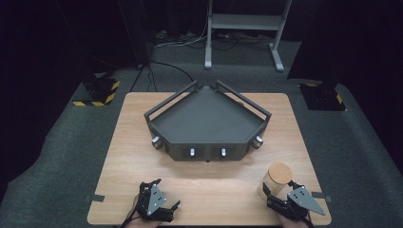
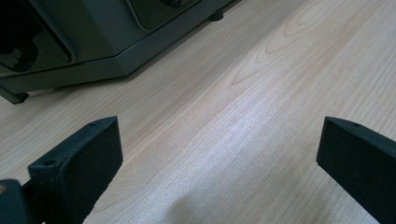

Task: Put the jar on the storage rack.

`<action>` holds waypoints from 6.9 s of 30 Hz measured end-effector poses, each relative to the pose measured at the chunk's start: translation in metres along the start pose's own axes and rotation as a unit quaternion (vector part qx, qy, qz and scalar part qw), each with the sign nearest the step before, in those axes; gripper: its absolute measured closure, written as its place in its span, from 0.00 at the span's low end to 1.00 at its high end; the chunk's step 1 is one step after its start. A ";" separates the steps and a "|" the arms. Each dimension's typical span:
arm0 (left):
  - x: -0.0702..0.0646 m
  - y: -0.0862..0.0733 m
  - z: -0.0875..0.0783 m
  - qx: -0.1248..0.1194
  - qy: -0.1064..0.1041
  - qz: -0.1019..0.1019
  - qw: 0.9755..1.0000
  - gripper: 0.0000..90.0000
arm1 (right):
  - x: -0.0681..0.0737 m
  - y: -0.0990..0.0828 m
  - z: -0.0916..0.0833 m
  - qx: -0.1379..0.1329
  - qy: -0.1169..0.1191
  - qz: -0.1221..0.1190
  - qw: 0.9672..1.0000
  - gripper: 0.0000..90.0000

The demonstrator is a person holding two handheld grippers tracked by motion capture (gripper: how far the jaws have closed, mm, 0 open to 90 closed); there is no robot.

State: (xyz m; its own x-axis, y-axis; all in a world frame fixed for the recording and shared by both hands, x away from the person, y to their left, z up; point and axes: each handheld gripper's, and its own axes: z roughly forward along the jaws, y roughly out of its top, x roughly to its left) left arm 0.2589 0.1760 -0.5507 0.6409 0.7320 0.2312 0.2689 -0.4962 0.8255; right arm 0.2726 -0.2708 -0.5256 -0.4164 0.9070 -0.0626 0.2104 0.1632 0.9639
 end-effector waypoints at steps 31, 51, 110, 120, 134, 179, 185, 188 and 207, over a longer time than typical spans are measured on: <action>0.001 0.000 -0.001 -0.003 0.005 -0.006 1.000 0.01 | 0.007 0.012 -0.002 -0.013 0.018 -0.003 1.000 0.27; 0.000 0.000 0.000 -0.001 0.010 -0.005 1.000 0.01 | 0.026 0.048 0.007 -0.033 0.045 -0.004 0.998 0.27; 0.003 -0.002 -0.004 -0.019 -0.005 -0.017 1.000 0.01 | 0.033 0.168 0.053 -0.094 0.041 -0.008 0.995 0.27; 0.004 -0.002 -0.004 -0.021 -0.006 -0.019 1.000 0.01 | 0.033 0.177 0.071 -0.101 0.044 0.001 0.994 0.27; 0.005 -0.003 -0.004 -0.024 -0.007 -0.022 0.999 0.01 | 0.045 0.186 0.103 -0.098 0.047 -0.007 0.994 0.27; 0.008 -0.004 -0.006 -0.033 -0.014 -0.032 0.999 0.01 | 0.050 0.186 0.180 -0.037 0.025 -0.002 0.999 0.27; 0.008 -0.004 -0.006 -0.034 -0.015 -0.032 0.999 0.01 | 0.049 0.184 0.184 -0.028 0.022 0.004 0.999 0.27; 0.008 -0.004 -0.006 -0.034 -0.014 -0.032 0.999 0.01 | 0.048 0.183 0.185 -0.025 0.021 0.006 0.999 0.27; 0.008 -0.004 -0.006 -0.036 -0.014 -0.034 0.999 0.01 | 0.047 0.182 0.189 -0.023 0.022 0.007 0.999 0.27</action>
State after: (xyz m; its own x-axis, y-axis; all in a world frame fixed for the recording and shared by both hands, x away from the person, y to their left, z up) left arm 0.2584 0.1865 -0.5489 0.6429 0.7490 0.1603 0.2611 -0.4110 0.8734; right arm 0.4587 -0.1253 -0.4025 -0.4526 0.8908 -0.0392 0.1754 0.1320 0.9756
